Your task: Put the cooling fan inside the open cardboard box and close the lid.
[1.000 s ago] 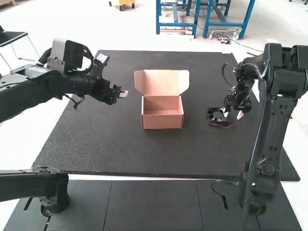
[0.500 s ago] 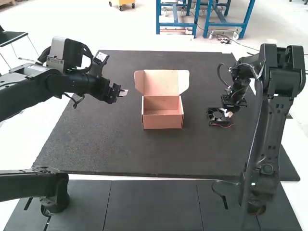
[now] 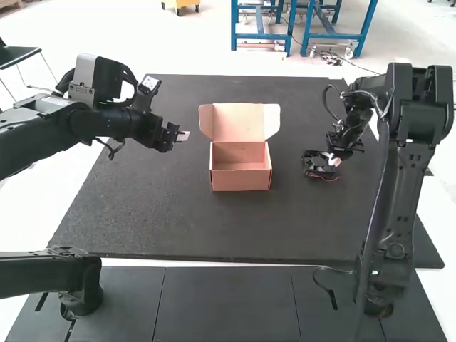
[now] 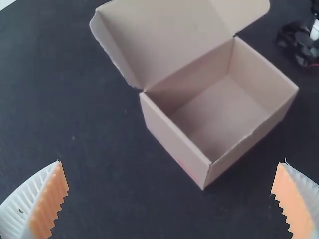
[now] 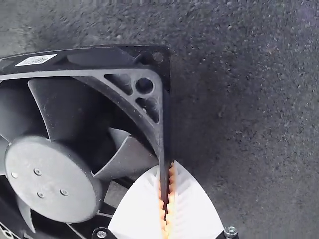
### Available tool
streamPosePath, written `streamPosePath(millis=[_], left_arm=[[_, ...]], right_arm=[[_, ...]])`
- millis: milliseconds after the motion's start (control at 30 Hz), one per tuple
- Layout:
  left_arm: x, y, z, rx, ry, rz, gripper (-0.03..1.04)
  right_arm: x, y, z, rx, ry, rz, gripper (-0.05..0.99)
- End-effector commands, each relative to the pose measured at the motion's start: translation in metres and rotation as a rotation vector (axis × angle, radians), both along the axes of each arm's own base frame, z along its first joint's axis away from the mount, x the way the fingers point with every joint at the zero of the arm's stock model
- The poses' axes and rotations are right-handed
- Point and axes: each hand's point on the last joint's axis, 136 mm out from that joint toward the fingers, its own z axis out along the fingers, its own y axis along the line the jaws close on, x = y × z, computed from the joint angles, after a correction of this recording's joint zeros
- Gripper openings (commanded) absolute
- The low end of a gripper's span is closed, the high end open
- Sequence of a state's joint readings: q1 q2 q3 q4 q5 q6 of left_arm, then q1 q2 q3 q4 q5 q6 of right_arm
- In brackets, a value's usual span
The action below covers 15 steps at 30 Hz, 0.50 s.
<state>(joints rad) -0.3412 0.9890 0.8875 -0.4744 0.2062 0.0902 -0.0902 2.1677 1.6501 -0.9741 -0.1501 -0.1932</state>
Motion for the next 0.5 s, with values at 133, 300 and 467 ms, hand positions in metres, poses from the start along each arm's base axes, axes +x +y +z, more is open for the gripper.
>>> streamPosePath(millis=[133,300,467], left_arm=[[0.001,0.001,0.004,-0.004,-0.036,0.002,0.97],[0.004,0.002,-0.002,-0.005,-0.031,0.018,0.97],[0.004,0.003,-0.007,-0.013,-0.021,0.032,0.97]], right_arm=[[-0.002,0.013,0.080,0.069,-0.170,-0.014,-0.02],[-0.024,0.027,0.109,0.120,-0.221,-0.018,-0.02],[-0.054,0.043,0.126,0.155,-0.245,-0.019,-0.02]])
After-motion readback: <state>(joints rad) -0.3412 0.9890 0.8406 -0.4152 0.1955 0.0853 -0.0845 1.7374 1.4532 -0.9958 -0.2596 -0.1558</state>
